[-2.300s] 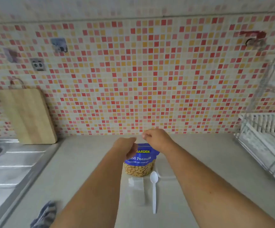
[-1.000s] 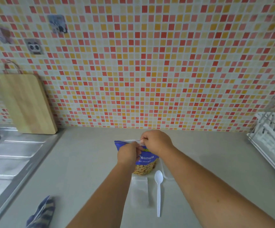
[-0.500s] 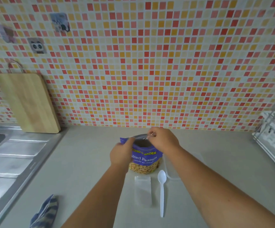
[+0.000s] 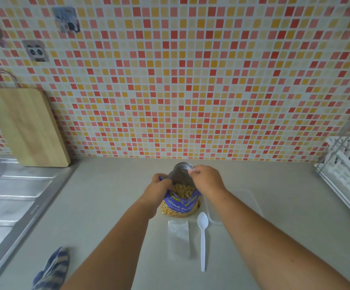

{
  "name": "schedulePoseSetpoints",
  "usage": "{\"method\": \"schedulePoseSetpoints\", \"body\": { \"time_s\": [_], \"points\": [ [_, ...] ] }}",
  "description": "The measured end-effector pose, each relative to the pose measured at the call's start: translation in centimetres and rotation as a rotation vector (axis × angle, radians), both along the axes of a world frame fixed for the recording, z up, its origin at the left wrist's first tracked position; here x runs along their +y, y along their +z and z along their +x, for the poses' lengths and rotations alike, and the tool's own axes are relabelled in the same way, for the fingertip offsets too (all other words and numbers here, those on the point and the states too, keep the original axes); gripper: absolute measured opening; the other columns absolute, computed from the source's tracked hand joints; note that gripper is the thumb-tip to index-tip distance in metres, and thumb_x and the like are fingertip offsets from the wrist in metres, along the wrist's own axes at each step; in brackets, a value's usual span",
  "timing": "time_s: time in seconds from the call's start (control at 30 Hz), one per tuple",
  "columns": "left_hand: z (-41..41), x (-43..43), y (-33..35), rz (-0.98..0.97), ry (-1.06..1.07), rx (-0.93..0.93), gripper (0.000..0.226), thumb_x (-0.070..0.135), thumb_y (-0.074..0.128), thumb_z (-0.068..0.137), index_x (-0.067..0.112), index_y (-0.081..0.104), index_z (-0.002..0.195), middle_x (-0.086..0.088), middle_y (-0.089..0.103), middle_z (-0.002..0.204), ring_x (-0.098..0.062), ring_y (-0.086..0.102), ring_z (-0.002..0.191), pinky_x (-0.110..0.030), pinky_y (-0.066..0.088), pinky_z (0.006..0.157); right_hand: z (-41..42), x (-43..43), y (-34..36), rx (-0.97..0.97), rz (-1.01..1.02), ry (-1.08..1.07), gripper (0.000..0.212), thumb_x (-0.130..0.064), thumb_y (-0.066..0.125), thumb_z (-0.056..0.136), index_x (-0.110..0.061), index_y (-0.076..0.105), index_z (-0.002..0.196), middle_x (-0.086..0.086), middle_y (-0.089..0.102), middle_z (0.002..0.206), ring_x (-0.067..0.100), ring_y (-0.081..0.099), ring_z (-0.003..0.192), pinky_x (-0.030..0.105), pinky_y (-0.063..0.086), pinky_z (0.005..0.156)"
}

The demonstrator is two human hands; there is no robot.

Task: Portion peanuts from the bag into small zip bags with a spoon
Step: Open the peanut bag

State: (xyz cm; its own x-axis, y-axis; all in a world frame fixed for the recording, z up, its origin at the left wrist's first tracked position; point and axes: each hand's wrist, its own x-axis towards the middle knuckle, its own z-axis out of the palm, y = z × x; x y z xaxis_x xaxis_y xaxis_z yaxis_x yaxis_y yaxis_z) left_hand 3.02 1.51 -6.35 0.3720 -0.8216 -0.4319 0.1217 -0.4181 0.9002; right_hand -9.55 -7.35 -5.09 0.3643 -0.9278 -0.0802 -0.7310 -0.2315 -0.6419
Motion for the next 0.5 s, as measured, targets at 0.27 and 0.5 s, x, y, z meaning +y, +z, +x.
{"method": "schedulePoseSetpoints", "body": {
  "time_s": [0.27,0.5],
  "points": [
    [0.3,0.4,0.5,-0.098,0.037,0.048,0.028,0.007,0.049,0.089,0.013,0.042,0.116,-0.005,0.052,0.092,-0.015,0.055,0.081,-0.023,0.049,0.072,0.0,-0.3,-0.2,-0.016,0.026,0.0,0.033,-0.037,0.043,0.096,-0.017,0.053,0.071,-0.003,0.048,0.064,0.014,0.048,0.064,0.023,0.03,0.05],
    [1.0,0.3,0.1,-0.17,0.049,0.053,0.045,0.028,0.052,0.094,0.021,0.032,0.135,-0.003,0.047,0.119,-0.015,0.053,0.098,-0.026,0.043,0.09,-0.3,-0.1,1.0,-0.279,0.02,-0.235,0.042,-0.04,0.034,0.099,-0.008,0.06,0.101,0.007,0.063,0.093,0.024,0.056,0.085,0.027,0.035,0.068]
  ]
}}
